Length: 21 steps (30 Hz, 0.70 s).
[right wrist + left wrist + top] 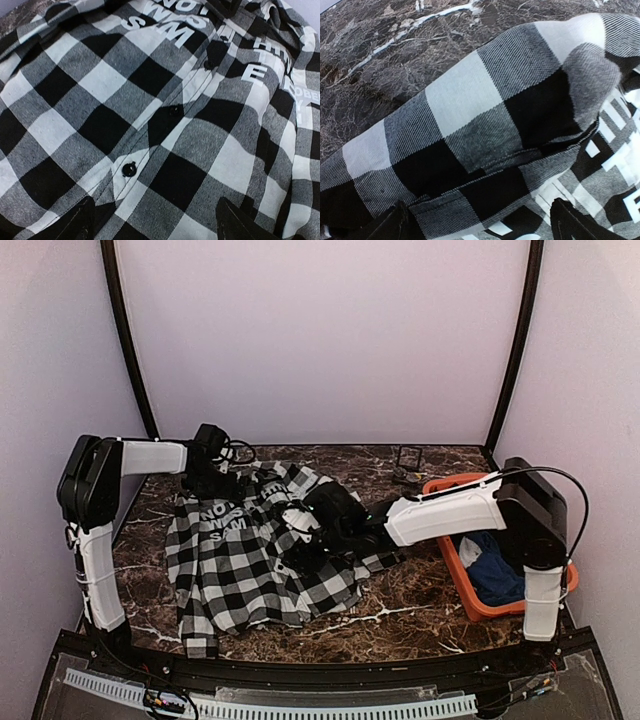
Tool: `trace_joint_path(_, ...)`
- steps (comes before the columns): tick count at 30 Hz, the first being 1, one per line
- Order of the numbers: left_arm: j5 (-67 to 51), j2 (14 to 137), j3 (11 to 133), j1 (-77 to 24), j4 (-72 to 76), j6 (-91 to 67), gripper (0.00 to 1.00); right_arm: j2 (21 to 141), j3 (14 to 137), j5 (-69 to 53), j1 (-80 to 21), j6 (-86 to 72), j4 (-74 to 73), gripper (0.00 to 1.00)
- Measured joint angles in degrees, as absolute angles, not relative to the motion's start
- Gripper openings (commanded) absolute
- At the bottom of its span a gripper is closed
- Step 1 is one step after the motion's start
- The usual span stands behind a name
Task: Pin the brooch onto the clothing
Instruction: Move the flattened clothing to the center of the board.
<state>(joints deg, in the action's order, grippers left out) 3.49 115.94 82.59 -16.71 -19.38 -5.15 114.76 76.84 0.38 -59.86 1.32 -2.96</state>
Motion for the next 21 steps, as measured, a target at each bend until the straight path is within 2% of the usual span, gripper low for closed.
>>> trace_joint_path(10, 6.50, 119.39, 84.09, -16.62, -17.04, -3.38, 0.96, 117.16, 76.66, 3.86, -62.35, 0.75, -6.94, 0.78)
trace_joint_path(21, 2.94, 116.68, 83.13, -16.67, -17.04, -0.91, 0.97, 119.13, 76.99, 3.46, -62.85, 1.19, -9.47, 0.77)
